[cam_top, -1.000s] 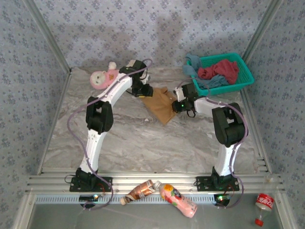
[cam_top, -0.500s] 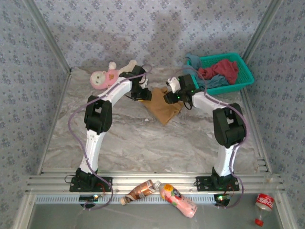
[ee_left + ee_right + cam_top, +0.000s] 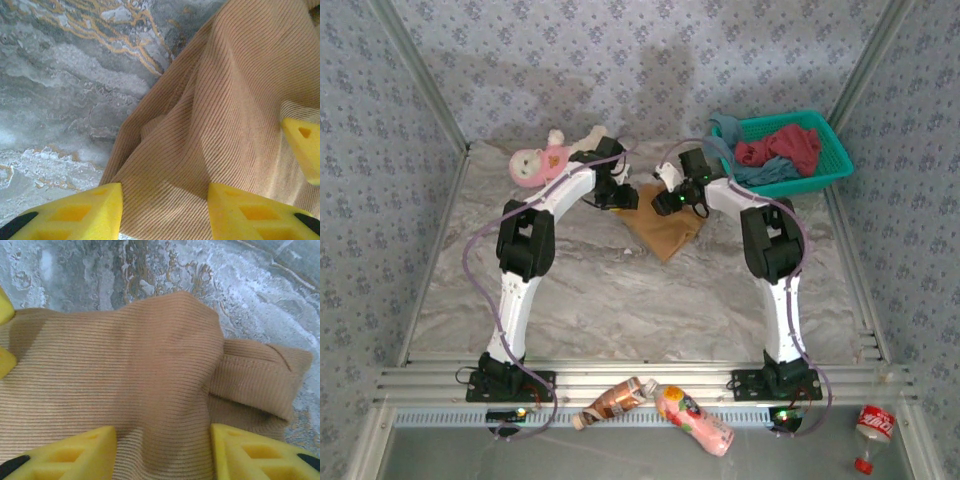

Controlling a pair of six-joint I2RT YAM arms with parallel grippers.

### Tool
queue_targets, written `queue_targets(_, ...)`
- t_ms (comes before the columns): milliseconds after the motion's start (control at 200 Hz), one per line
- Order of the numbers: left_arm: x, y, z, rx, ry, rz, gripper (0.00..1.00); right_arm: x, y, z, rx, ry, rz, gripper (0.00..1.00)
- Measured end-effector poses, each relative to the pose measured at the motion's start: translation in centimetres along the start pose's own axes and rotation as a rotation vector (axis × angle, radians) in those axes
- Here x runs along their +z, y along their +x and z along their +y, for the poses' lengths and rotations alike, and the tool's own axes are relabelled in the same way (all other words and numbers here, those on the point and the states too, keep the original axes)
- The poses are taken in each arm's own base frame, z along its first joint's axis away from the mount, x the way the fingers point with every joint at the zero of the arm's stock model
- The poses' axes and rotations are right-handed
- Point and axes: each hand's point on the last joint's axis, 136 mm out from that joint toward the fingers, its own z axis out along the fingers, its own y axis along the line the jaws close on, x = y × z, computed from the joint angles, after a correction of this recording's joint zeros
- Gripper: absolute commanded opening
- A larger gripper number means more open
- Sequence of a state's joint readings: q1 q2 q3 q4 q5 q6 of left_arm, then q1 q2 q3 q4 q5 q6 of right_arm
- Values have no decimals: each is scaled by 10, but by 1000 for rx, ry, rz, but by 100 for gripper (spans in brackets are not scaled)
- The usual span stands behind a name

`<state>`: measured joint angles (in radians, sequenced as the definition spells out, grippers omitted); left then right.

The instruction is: Fold and stack the tank tops

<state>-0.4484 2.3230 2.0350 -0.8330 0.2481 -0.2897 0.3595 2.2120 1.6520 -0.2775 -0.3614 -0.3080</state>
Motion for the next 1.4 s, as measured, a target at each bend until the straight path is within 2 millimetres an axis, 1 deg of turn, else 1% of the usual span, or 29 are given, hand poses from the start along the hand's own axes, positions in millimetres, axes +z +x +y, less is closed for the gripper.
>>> queue_targets(80, 0, 2, 2, -5, 0, 6, 48, 3, 1, -1, -1, -7, 6, 24)
queue_targets(135, 0, 2, 2, -8, 2, 7, 48, 4, 2, 0, 9, -14, 10, 15)
queue_targets(185, -1, 2, 2, -8, 3, 7, 48, 4, 1, 0, 6, -19, 8, 9)
queue_targets(270, -1, 2, 2, -9, 3, 6, 48, 3, 1, 0, 4, -22, 5, 4)
queue_targets(405, -1, 1, 5, -13, 2, 5, 48, -1, -3, 0, -2, -15, -2, 3)
queue_targets(495, -2, 0, 7, -18, 0, 3, 48, -13, -9, -1, -11, 13, -17, 2)
queue_targets(640, -4, -2, 11, -25, -1, -2, 48, -38, -29, -6, -26, 64, -68, 4)
queue_targets(745, -6, -3, 12, -30, 5, -4, 48, -44, -34, -12, -22, 84, -87, 6)
queue_targets(849, -7, -4, 10, -34, 17, -5, 48, -39, -26, -21, 4, 95, -60, 6)
queue_targets(924, -9, -6, 7, -34, 23, -11, 48, -30, -23, -32, 38, 113, -32, 6)
queue_targets(1059, -14, -20, -1, -28, 42, -46, 48, -13, -17, -51, 110, 160, 30, 7)
queue_targets(1179, -13, -31, -7, -30, 53, -71, 48, -10, -4, -60, 180, 198, 84, 9)
queue_targets(1279, -4, -38, -12, -38, 59, -77, 48, -9, 2, -66, 222, 225, 120, 11)
queue_targets(1404, 13, -44, -20, -38, 63, -79, 47, -9, 6, -70, 257, 244, 147, 12)
